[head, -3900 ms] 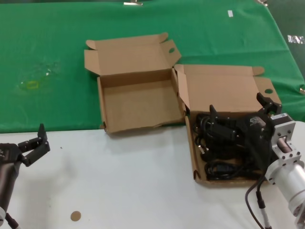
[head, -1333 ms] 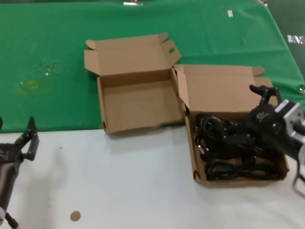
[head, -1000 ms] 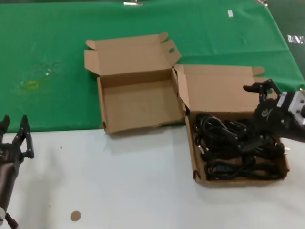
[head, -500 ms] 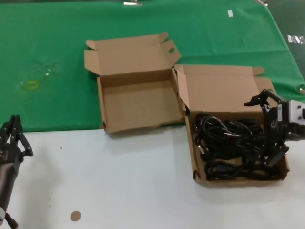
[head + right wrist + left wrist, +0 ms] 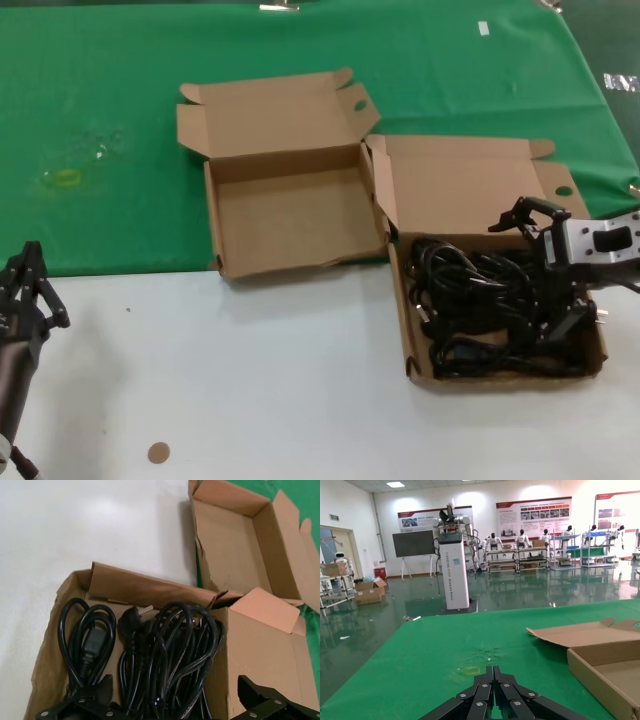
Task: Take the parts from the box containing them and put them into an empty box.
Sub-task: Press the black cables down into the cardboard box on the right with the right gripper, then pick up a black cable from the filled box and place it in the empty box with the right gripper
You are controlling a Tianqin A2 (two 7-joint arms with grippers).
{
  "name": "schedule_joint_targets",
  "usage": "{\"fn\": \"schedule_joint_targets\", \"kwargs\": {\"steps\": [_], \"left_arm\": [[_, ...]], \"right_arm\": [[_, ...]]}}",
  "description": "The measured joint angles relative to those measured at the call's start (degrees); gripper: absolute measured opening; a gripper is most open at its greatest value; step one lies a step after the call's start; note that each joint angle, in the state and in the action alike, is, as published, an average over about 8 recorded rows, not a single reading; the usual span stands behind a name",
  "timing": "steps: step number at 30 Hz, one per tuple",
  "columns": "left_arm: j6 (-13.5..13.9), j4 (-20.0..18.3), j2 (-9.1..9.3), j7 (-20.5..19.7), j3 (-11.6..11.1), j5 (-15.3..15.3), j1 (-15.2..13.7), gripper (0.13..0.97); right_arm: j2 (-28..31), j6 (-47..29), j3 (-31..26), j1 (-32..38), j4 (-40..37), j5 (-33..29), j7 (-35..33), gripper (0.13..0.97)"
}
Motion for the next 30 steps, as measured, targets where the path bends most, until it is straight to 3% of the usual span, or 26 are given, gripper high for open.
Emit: {"fn": "schedule_joint_targets", "kwargs": {"steps": [5,14,30], "left_arm": [[0.00,0.00,0.00,0.00,0.00,0.00,0.00,0.152],[0.00,0.00,0.00,-0.03,0.00,0.00,0.00,0.152],[0.00,0.00,0.00,-0.03,0.00,0.02,0.00,0.152]], "right_arm": [[-1.28,-0.28,-0.62,1.17,-1.50,-1.74,-1.27,0.901],[-2.47,-1.10,-1.07,2.67,-3.48,-3.40,-3.12,0.768],[-2.83,-2.62,-1.20,3.32,-4.20,-4.61,-3.77,0.381]]}}
